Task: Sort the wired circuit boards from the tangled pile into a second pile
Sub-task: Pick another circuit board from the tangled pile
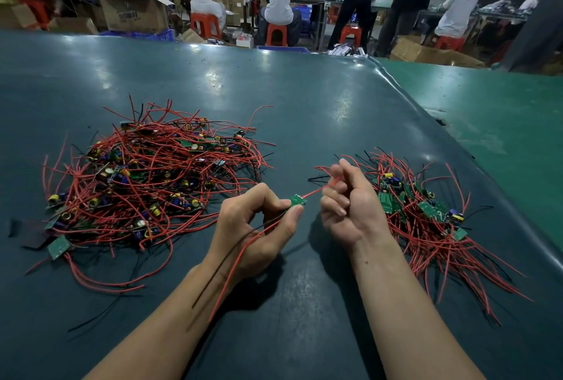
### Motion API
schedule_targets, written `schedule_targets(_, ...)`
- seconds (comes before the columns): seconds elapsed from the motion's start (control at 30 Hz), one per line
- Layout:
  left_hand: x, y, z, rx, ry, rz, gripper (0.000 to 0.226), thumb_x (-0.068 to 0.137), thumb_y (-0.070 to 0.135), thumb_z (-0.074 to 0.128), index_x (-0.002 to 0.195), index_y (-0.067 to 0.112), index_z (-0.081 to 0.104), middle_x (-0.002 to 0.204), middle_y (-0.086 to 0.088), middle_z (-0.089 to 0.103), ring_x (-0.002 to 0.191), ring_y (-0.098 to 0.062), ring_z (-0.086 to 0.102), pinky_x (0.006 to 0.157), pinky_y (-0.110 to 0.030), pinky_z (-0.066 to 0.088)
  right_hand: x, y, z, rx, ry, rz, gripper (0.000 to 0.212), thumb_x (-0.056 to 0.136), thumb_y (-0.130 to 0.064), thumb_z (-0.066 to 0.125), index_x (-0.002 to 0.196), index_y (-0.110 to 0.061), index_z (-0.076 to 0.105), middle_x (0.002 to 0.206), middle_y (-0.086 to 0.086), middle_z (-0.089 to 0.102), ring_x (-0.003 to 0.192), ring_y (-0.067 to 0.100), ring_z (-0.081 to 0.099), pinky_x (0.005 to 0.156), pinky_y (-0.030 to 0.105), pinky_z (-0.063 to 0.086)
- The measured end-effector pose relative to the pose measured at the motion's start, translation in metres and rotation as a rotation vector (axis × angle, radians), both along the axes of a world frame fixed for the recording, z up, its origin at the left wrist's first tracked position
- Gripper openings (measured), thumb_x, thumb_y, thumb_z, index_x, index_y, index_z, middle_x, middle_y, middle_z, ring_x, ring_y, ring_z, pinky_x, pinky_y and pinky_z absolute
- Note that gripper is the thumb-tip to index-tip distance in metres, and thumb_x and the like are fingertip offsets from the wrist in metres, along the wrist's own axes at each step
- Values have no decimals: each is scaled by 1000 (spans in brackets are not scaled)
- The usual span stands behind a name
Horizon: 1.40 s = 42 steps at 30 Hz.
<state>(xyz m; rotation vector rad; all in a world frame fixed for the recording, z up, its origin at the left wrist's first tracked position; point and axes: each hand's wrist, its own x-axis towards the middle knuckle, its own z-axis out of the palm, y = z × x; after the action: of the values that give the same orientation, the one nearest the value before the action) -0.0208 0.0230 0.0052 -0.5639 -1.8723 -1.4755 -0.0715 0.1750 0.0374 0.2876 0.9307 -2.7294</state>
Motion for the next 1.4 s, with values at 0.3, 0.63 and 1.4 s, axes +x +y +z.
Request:
schedule_targets(0.3,1,-7,1,54,-17,38,33,80,11,74,73,30,48,68,0,59,53,-10,55,58,-17,48,3,3,5,20,83,27,21,90,-28,58,85,-8,64,53,-6,43,35,2,32,33,10,27)
schedule_targets(0.63,3,-8,4,8,-2,39,28,80,18,74,73,30,49,70,10,62,56,-5,59,59,-15,48,0,-1,-4,376,217,-260,18,97,-1,52,93,-7,68,48,-2,51,34,4,36,35,15,30)
schedule_targets(1.4,0,-6,1,-12,-13,105,30,80,27,69,66,31,43,63,2,61,52,-15,58,54,-29,48,-1,-6,-10,440,223,-299,20,98,-13,58,82,-7,69,46,-5,43,33,4,28,34,14,24)
